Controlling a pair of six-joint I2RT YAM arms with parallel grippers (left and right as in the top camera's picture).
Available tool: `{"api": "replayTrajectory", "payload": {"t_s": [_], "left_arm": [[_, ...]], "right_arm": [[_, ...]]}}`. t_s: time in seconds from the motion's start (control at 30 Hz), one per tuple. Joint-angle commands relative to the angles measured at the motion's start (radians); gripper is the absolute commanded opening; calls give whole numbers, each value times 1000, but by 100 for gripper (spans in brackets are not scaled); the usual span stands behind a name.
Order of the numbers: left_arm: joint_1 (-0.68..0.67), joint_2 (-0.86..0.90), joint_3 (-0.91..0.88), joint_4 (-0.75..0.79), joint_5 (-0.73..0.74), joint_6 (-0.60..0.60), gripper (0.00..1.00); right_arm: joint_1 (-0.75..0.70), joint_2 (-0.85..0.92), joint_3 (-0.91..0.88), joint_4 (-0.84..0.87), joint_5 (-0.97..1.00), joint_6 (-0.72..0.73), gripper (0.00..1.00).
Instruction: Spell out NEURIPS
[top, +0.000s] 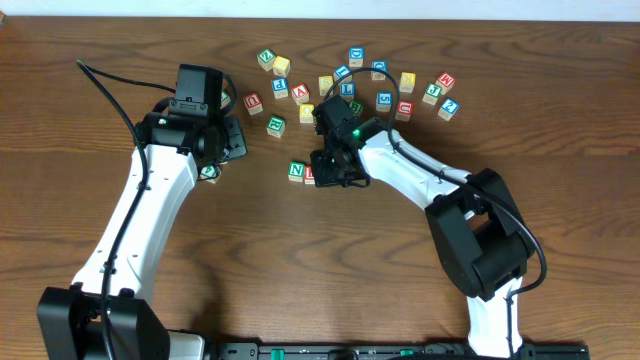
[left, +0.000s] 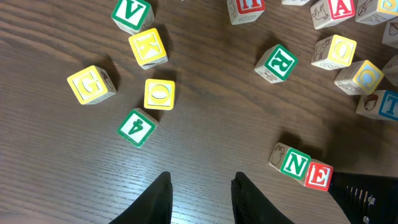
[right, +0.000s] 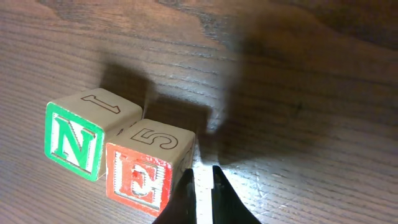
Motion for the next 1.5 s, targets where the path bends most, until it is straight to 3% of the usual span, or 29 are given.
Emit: {"api": "replayTrajectory", "payload": {"t_s": [0.0, 0.4, 1.17, 1.37, 1.47], "left_arm": [[4, 13, -6, 1, -7, 17, 31], [4, 15, -6, 1, -6, 17, 31], [3, 123, -19, 8, 50, 27, 24], [4, 114, -17, 27, 50, 44, 8], [4, 101, -1, 27, 50, 72, 8]], "right_arm": [[9, 14, 17, 6, -12, -15, 6], [27, 14, 17, 48, -25, -23, 10], [-10, 14, 33, 39, -37, -48, 3], [-8, -34, 61, -41, -48, -116, 1], [-8, -82, 64, -58, -48, -151, 1]]}}
